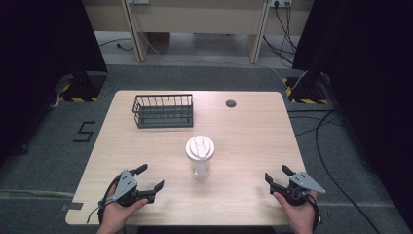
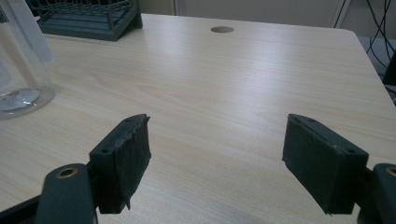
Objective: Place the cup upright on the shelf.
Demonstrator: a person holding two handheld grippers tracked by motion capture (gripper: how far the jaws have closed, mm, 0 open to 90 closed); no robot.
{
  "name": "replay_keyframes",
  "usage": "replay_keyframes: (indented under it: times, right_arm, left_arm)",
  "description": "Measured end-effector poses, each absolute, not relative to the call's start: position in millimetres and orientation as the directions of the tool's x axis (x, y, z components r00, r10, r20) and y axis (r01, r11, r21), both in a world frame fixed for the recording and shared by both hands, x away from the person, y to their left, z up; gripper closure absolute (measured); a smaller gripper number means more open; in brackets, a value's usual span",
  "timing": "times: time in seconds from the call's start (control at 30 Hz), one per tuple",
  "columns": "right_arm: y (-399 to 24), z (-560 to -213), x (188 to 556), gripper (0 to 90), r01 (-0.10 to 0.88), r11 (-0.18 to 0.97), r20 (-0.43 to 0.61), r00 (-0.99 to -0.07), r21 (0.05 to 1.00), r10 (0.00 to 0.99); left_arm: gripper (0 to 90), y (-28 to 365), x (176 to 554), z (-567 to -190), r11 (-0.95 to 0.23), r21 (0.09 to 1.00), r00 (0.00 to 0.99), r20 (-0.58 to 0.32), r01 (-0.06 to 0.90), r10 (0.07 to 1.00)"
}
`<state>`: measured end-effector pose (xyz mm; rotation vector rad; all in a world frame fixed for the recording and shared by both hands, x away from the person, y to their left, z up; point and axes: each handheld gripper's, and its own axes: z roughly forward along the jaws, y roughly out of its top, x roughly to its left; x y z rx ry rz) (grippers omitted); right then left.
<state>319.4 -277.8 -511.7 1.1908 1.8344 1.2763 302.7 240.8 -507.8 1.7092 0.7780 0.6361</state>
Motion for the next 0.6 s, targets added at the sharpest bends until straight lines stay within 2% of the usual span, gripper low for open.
replay_keyframes:
  times: [0.6]
  right_arm:
    - [-278.3, -511.7, 320.8, 23.7, 0.343, 0.129, 0.029, -0.420, 0.930, 0.907]
  left_arm:
    - [14.7, 210.6, 323.4, -500.8, -0.192, 0.970, 0.702, 0.035, 0.147, 0.712]
